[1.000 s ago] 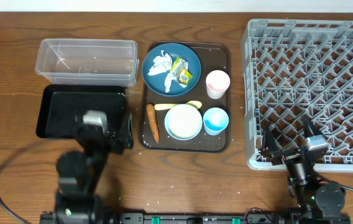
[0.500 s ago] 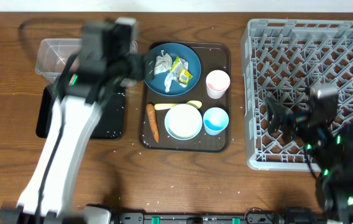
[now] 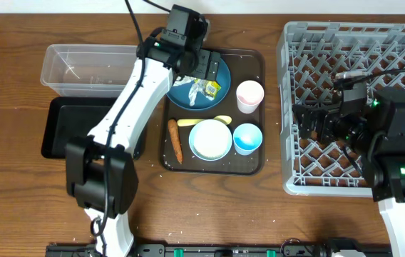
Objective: Sort waste into correct bins and load items into the dishwasher rack
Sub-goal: 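Move the left gripper over the crumpled tissues on the blue plate, then close the left gripper on the white tissues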
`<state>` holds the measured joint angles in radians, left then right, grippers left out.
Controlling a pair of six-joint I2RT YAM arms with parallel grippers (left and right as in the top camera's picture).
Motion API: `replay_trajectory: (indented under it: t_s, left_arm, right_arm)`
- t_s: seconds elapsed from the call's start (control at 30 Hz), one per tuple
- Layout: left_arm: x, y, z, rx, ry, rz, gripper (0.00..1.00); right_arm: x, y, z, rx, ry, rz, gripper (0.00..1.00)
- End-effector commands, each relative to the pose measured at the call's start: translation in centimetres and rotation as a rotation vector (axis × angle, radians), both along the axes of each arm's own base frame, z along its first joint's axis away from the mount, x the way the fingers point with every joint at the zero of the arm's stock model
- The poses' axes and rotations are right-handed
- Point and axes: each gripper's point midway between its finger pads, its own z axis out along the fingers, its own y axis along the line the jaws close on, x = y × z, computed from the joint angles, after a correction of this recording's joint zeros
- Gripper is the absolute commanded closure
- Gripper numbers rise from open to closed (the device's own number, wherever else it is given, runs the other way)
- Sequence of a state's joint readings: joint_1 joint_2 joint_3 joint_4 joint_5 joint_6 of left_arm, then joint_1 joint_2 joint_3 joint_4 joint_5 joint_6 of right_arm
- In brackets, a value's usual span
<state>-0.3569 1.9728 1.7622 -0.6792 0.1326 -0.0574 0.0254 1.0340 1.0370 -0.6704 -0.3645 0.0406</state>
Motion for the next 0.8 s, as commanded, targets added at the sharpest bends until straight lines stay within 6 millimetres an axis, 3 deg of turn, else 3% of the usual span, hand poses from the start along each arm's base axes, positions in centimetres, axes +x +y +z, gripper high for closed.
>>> replay_trajectory:
  t_s: [0.0,0.33,0.77]
  left_arm:
    - [1.6,1.1,0.0,-0.02,-0.014,0.158,0.02]
    - [2.8,2.0,-7.1,0.039,0.077,0.309,0.02]
    - [3.5,1.7,-12.6,0.068,0.128,0.307,0.02]
  right_arm:
    - [0.1,0.4,0.8,0.014,-0.015,0.024,0.01]
    - [0.0,0.4,0.3,0.012,0.009,0.022,0.01]
    - [0.0,0.4,0.2,0.012,0.01,0.021,0.01]
